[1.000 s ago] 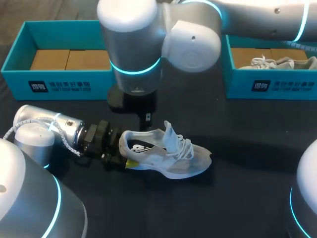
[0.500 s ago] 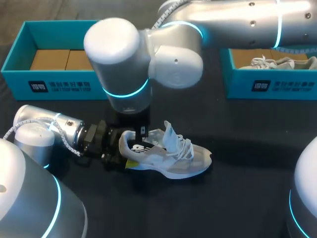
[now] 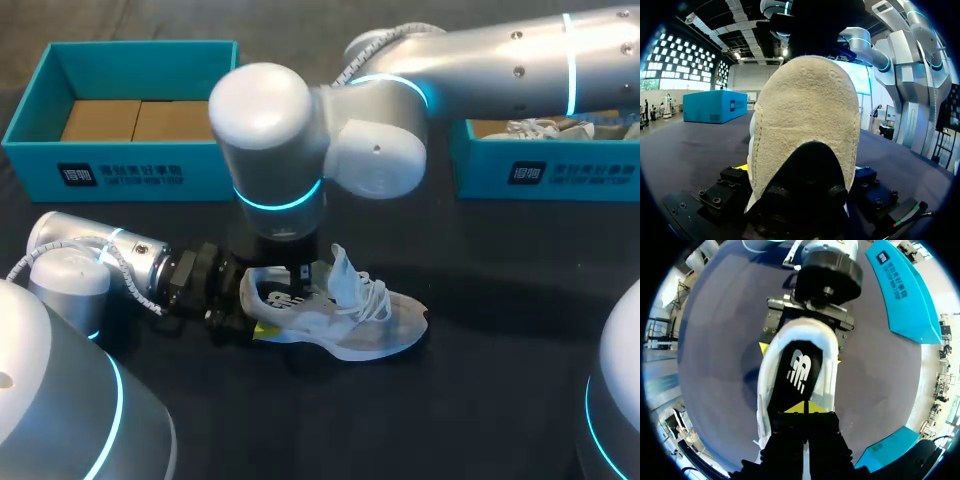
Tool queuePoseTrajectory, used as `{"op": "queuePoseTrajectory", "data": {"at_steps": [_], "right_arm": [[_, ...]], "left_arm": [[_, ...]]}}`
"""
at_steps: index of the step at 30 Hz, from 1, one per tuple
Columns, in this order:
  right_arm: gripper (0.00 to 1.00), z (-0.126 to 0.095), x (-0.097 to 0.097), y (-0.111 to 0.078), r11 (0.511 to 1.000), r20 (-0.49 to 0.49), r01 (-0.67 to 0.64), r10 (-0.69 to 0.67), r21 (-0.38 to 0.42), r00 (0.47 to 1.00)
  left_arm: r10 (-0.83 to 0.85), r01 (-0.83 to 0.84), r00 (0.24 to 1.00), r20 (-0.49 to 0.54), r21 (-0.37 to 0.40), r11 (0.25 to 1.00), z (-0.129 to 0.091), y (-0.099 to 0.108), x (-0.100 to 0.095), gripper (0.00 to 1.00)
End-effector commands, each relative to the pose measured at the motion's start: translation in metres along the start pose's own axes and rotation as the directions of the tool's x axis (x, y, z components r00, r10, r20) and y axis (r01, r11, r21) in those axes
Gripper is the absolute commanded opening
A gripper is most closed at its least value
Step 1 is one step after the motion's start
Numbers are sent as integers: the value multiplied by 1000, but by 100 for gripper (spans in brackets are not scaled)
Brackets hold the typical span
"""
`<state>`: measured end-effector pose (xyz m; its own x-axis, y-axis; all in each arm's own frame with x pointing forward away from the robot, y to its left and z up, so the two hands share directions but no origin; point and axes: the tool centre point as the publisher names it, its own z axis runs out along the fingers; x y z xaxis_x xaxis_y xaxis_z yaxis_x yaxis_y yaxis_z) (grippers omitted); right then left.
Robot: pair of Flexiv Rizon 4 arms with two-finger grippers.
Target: Take the shoe out of the shoebox, open the shoe tongue, remove and reinsert the insole, then place the shoe into the shoebox
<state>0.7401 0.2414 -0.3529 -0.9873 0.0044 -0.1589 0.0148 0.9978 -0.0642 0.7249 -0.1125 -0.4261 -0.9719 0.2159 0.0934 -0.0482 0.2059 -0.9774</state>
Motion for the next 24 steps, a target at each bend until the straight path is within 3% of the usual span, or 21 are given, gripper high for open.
{"op": "queuePoseTrajectory", "data": {"at_steps": [1,16,24], "right_arm": [[0,13,0,-5,1000,-3,4,-4,-20,1000],[0,37,12,1,998,-17,-10,9,-60,1000],[0,37,22,10,998,-13,-33,32,-55,999]], "left_arm": [[0,0,1000,2,-1,1000,0,1,0,0],[0,0,1000,2,-1,1000,0,1,0,0],[0,0,1000,2,-1,1000,0,1,0,0]]}}
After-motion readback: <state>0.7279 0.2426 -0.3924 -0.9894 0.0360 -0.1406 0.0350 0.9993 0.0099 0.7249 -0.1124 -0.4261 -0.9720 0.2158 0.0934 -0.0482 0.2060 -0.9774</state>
